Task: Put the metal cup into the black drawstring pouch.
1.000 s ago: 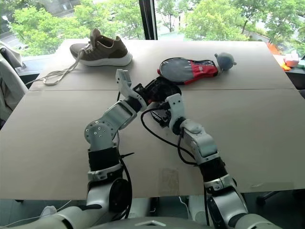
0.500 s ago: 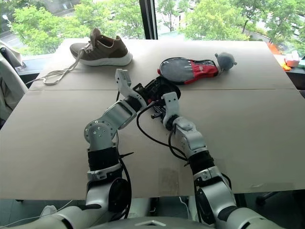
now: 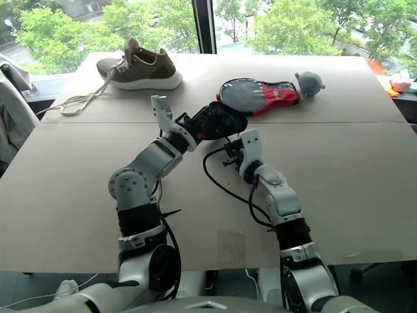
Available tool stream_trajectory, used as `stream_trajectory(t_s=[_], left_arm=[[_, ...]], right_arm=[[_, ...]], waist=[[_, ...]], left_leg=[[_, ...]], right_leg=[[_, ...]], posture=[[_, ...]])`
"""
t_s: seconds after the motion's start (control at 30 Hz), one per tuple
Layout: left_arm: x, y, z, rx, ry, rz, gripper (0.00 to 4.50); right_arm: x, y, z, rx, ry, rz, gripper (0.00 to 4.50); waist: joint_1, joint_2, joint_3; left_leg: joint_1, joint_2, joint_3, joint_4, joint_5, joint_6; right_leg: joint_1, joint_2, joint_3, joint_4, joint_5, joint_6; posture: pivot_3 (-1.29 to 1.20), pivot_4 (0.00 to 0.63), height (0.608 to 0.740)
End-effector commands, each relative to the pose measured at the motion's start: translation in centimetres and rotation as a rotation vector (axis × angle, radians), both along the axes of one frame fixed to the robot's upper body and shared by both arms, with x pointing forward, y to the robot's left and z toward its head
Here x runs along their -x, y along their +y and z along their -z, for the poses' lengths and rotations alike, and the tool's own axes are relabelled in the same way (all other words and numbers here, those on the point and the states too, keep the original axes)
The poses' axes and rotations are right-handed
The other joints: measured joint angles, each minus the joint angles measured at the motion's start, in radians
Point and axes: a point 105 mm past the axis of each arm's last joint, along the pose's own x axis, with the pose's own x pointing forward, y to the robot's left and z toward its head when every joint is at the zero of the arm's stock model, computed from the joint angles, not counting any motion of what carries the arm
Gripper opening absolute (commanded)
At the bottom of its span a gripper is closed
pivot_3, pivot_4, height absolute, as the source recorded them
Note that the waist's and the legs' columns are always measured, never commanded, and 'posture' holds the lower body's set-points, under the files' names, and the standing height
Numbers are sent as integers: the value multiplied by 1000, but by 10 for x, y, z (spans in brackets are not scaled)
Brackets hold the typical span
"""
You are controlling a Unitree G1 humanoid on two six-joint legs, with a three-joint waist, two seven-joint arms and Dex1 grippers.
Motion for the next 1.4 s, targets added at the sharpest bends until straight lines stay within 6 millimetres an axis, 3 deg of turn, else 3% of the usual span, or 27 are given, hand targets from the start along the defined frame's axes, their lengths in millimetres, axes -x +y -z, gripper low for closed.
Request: stream_trajectory(t_s=[0.03, 0.13, 0.27, 0.4, 0.5, 0.6, 0.7, 0.8, 1.0, 1.2, 1.4], left_arm=[[8, 13, -20, 105, -100, -10, 279], [6, 13, -12, 89, -52, 9, 1232], [7, 9, -10, 25, -54, 40, 3055], [12, 11, -8, -91, -80, 59, 3055], [25, 12, -10, -107, -123, 145, 3055], [32, 17, -20, -167, -227, 174, 3055], [21, 22, -41, -364, -421, 79, 3055], [16, 13, -60, -517, -606, 71, 3055], [14, -25, -84, -641, -862, 116, 3055], [13, -50, -92, -560, -917, 148, 3055], [13, -67, -94, -536, -951, 186, 3055]], right_arm=[[9, -25, -37, 41, -131, 23, 16], [12, -47, -60, 86, -196, 63, 0], [12, -64, -79, 137, -256, 113, 0], [7, -85, -104, 275, -381, 180, 0], [0, -96, -137, 371, -534, 242, 0], [1, -91, -170, 396, -662, 239, 0], [7, -77, -202, 381, -759, 201, 0], [12, -64, -221, 361, -813, 165, 0], [18, -47, -238, 351, -869, 98, 0], [20, -39, -239, 350, -876, 66, 0], [23, -33, -236, 347, -867, 39, 0]], waist=[[-1, 0, 0], [1, 0, 0], [3, 0, 0], [2, 0, 0], [-2, 0, 1], [-4, 0, 1], [-1, 0, 2], [5, 0, 2], [9, 0, 2], [3, 0, 2], [1, 0, 2]], left_leg=[[0, 0, 1, 0, 0, 0], [0, 0, 1, 0, 0, 0], [0, 0, 1, 0, 0, 0], [0, 0, 2, 0, 0, 0], [0, 0, 3, 0, 0, 0], [0, 1, 3, -1, 0, 0], [0, 1, 3, -2, 0, 0], [0, 1, 3, -2, 1, -1], [-4, 0, 2, -2, 1, -1], [-15, 0, 1, -1, 3, -5], [-15, 0, 2, -1, 1, -1]], right_leg=[[0, 1, 0, 0, 0, 0], [0, 1, 0, 0, 0, 0], [0, 1, 0, 0, 0, 0], [0, 1, 0, 0, 0, 0], [0, 0, 1, 0, 0, 0], [-1, 1, 1, 0, 0, 0], [-1, 2, 0, 0, -1, -1], [-1, 1, 0, -1, -1, -1], [-1, 0, -1, -6, 0, -1], [-13, 0, -1, -2, 0, -1], [-15, 0, -1, 0, 0, -1]], posture=[[0, 150, 740], [0, 150, 740], [0, 150, 740], [0, 150, 740], [0, 150, 740], [0, 150, 740], [0, 150, 740], [0, 150, 740], [0, 150, 740], [0, 150, 740], [0, 150, 740]])
